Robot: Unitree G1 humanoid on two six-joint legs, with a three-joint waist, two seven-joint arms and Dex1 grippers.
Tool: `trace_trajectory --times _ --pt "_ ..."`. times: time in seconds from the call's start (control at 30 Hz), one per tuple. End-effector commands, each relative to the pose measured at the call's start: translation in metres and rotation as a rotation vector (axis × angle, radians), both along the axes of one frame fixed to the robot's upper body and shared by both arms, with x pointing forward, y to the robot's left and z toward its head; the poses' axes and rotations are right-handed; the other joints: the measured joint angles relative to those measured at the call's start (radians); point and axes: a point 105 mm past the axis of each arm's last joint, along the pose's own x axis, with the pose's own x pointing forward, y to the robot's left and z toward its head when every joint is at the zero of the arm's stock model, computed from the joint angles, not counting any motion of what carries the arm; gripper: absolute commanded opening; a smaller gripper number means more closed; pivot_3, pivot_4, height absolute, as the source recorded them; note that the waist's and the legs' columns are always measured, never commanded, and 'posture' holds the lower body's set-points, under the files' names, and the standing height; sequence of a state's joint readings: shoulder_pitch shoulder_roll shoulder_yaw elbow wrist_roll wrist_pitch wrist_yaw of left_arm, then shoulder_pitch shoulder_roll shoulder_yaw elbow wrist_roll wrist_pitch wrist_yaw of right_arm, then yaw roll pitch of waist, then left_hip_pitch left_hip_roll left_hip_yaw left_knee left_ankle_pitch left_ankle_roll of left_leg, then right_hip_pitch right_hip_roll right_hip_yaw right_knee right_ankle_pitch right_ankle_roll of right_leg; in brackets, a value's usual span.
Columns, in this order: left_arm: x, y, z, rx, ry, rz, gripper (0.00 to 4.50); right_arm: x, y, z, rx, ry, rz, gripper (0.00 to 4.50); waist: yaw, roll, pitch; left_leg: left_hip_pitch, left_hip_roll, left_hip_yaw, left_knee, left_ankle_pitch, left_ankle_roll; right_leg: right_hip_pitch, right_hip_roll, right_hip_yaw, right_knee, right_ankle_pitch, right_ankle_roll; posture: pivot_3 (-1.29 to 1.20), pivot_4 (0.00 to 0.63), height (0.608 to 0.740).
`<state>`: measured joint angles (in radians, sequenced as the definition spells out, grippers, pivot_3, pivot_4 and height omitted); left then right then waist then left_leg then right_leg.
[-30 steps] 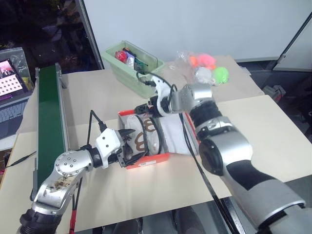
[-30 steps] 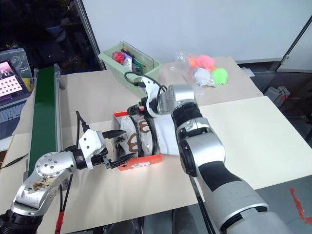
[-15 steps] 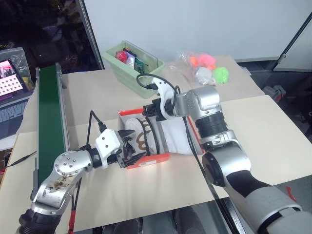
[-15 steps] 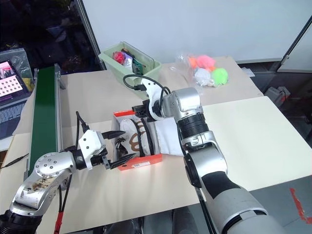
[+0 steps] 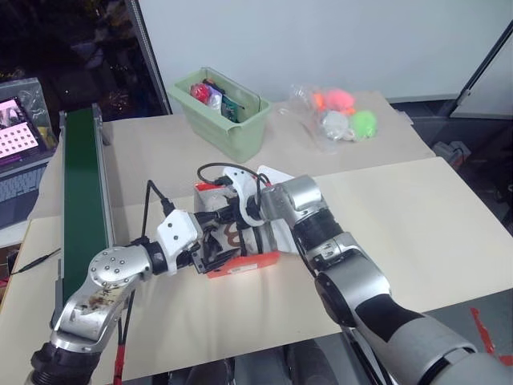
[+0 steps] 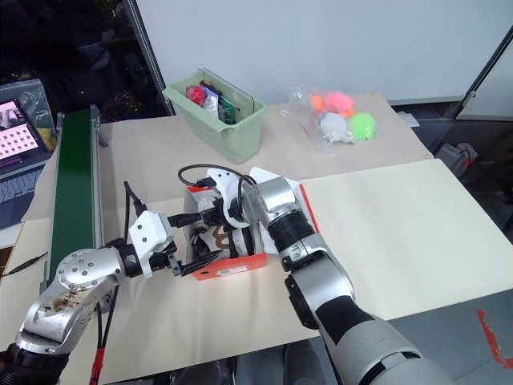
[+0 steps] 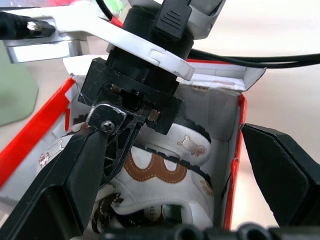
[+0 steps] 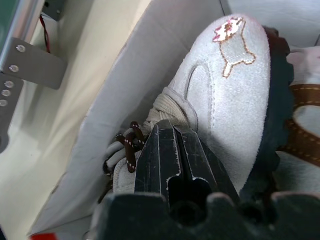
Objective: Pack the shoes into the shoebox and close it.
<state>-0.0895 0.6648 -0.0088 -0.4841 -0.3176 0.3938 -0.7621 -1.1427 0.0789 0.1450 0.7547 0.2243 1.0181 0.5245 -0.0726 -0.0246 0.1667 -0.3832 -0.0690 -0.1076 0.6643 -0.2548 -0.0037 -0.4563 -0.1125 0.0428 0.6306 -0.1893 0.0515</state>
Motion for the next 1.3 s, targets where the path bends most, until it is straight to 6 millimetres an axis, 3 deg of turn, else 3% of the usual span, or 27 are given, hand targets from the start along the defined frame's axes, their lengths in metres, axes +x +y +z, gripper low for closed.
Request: trace_trajectory --times 0.03,0.2,0.5,0.63,0.77,0.83,0.97,1.0,1.17,1.23,1.3 --pt "-0.005 -0.006 0.023 -0.016 -0.091 -0.034 4.5 0.01 0.002 0.005 0.002 -0.048 -0.015 0.07 0.0 0.0 0.0 0.0 0.0 0.0 0.0 0.0 0.0 0.0 0.0 0.0 0.0 0.0 0.0 0.0 0.15 0.74" --pt "-0.007 -0.008 0.02 -0.018 -0.085 -0.036 4.5 0.014 0.004 0.016 0.054 -0.04 -0.029 0.07 0.001 0.0 0.0 0.001 0.0 0.0 0.0 0.0 0.0 0.0 0.0 0.0 0.0 0.0 0.0 0.0 0.15 0.74" --pt "-0.005 -0.006 0.022 -0.025 -0.089 -0.025 4.5 0.016 -0.018 0.075 0.237 -0.045 -0.08 0.07 0.003 0.0 0.0 -0.001 0.0 -0.001 0.0 0.0 0.0 0.0 0.0 0.0 0.0 0.0 0.0 0.0 0.15 0.74" --pt "-0.002 0.001 0.019 -0.016 -0.084 -0.005 4.5 0.004 -0.048 0.104 0.403 -0.059 -0.14 0.07 0.004 0.0 0.0 -0.001 0.0 -0.001 0.0 0.0 0.0 0.0 0.0 0.0 0.0 0.0 0.0 0.0 0.15 0.74" --pt "-0.002 0.013 0.012 -0.007 -0.06 0.027 4.5 -0.012 -0.095 0.117 0.47 -0.173 -0.229 0.07 0.007 0.0 0.0 -0.002 0.0 -0.002 0.0 0.0 0.0 0.0 0.0 0.0 0.0 0.0 0.0 0.0 0.15 0.74" --pt "-0.004 0.024 0.004 0.018 -0.042 0.047 4.5 -0.031 -0.133 0.11 0.419 -0.261 -0.267 0.07 0.011 0.0 0.0 -0.002 0.0 -0.001 0.0 0.0 0.0 0.0 0.0 0.0 0.0 0.0 0.0 0.0 0.15 0.74" --pt "-0.008 0.035 -0.001 0.021 -0.029 0.068 4.5 -0.066 -0.179 0.095 0.306 -0.355 -0.282 0.07 0.023 0.0 -0.001 -0.002 0.0 0.001 0.0 -0.001 0.001 0.0 -0.001 -0.001 -0.001 0.0 0.0 0.0 0.15 0.74" --pt "-0.01 0.037 -0.004 0.024 -0.024 0.073 4.5 -0.082 -0.191 0.088 0.258 -0.383 -0.267 0.07 0.026 0.001 -0.001 -0.001 0.001 0.003 0.0 -0.001 0.002 0.0 -0.001 -0.001 -0.003 0.0 0.0 0.0 0.15 0.74" --pt "-0.018 0.039 -0.008 0.011 -0.011 0.076 4.5 -0.134 -0.204 0.056 0.185 -0.339 -0.196 0.07 0.026 0.001 -0.001 0.006 0.005 0.01 0.0 -0.003 0.005 0.007 0.001 0.0 -0.006 -0.001 0.001 0.0 0.15 0.74" --pt "-0.021 0.036 -0.009 -0.001 -0.012 0.07 4.5 -0.15 -0.205 0.023 0.071 -0.278 -0.185 0.07 0.03 0.001 -0.001 0.014 0.007 0.012 0.0 -0.005 0.007 0.018 0.002 -0.001 -0.008 -0.001 0.001 0.0 0.15 0.74" --pt "-0.024 0.033 -0.009 -0.008 -0.015 0.06 4.5 -0.153 -0.208 -0.009 -0.065 -0.245 -0.213 0.07 0.033 0.001 -0.001 0.02 0.011 0.012 0.0 -0.005 0.008 0.028 0.003 -0.003 -0.016 -0.007 0.01 0.0 0.15 0.74"
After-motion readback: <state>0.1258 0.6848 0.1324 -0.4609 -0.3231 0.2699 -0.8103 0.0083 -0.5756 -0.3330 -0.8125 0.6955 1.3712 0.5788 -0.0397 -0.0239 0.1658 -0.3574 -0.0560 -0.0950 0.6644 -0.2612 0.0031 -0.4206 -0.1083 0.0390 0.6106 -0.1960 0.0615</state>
